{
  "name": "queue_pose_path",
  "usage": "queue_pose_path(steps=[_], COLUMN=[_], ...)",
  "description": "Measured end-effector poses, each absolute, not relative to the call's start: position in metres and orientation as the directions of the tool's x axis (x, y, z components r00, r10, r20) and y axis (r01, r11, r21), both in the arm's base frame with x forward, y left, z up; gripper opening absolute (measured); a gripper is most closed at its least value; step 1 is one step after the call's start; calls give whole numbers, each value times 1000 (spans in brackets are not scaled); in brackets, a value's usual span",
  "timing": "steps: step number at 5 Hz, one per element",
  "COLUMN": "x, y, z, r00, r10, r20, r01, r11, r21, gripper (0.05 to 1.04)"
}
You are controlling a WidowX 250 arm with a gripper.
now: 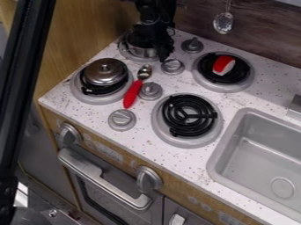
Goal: Put the silver pot on the lower right burner
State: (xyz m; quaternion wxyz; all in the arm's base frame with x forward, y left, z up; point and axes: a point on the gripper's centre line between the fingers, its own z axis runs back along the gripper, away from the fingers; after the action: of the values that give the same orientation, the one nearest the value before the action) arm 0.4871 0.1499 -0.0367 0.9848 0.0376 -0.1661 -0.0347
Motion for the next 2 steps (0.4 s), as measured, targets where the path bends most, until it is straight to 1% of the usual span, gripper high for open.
queue_pose_path(steps=[1, 2], x=[487, 488], y=[150, 149], z=[-37, -36], r00=[942, 940], r10=[-82, -95], r20=[324, 328], r01=[57, 68], r11=[995, 994], r21=[86, 91], gripper=[402, 164])
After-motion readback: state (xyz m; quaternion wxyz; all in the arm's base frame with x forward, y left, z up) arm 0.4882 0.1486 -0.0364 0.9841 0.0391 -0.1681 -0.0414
